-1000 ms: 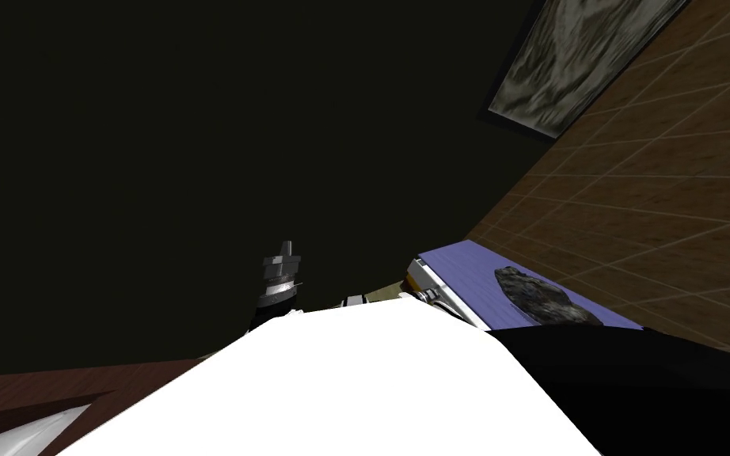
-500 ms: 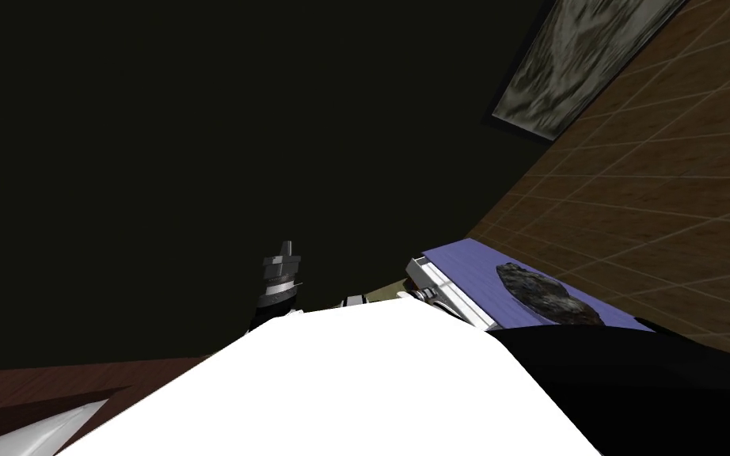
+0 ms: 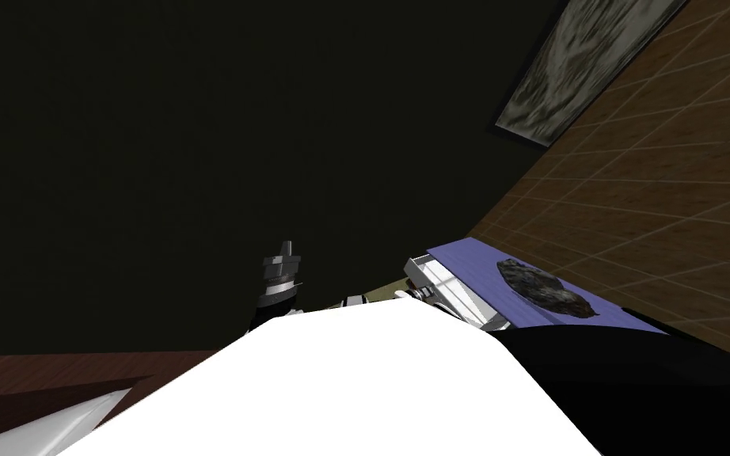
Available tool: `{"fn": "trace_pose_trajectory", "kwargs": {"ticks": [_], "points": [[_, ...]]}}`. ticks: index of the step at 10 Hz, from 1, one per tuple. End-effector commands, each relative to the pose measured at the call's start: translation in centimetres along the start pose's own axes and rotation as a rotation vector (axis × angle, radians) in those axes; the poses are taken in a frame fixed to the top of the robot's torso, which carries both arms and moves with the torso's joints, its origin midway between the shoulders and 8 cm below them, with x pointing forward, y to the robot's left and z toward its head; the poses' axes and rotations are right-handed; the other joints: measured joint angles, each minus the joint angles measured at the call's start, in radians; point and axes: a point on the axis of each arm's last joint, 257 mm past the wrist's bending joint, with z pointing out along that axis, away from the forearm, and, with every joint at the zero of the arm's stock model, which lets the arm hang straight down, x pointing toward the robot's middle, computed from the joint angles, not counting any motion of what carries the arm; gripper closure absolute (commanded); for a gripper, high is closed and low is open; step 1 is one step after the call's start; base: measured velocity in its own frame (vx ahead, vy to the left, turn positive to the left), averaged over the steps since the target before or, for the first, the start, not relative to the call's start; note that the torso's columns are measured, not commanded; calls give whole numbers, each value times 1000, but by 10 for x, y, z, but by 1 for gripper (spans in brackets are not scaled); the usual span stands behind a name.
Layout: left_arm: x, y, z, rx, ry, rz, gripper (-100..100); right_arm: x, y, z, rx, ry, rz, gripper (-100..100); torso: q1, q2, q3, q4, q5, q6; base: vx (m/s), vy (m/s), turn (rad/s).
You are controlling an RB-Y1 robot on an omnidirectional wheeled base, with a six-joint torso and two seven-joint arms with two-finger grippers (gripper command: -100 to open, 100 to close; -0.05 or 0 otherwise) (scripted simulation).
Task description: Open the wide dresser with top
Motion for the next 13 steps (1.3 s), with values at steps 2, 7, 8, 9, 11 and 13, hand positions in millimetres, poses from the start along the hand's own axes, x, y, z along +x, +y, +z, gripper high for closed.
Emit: {"fn": "trace_pose_trajectory", "kwargs": {"ticks": [2,7,8,9,11,13], "points": [[0,0,0,0,0,0,0,-7,-8,-4,33,-4,2,100,3,4,2,1,3,1,-42,144,-10],[0,0,0,0,0,0,0,-50,-10,13,-9,-11,2,-100,-13,-4,0,-4,-9,0,-78,29,-17],[0,0,0,0,0,0,0,-59,-13,17,-13,-13,3,-100,-10,-5,-1,-4,-8,1,-45,3,-27],[0,0,0,0,0,0,0,-68,-16,21,-16,-15,3,-100,-8,-4,0,-4,-7,0,-60,11,-26],[0,0,0,0,0,0,0,-87,-21,28,-23,-20,5,-100,-5,0,2,-1,-4,0,-75,25,-21],[0,0,0,0,0,0,0,-87,-21,28,-23,-20,5,-100,-1,3,3,1,0,1,-33,21,1]]}}
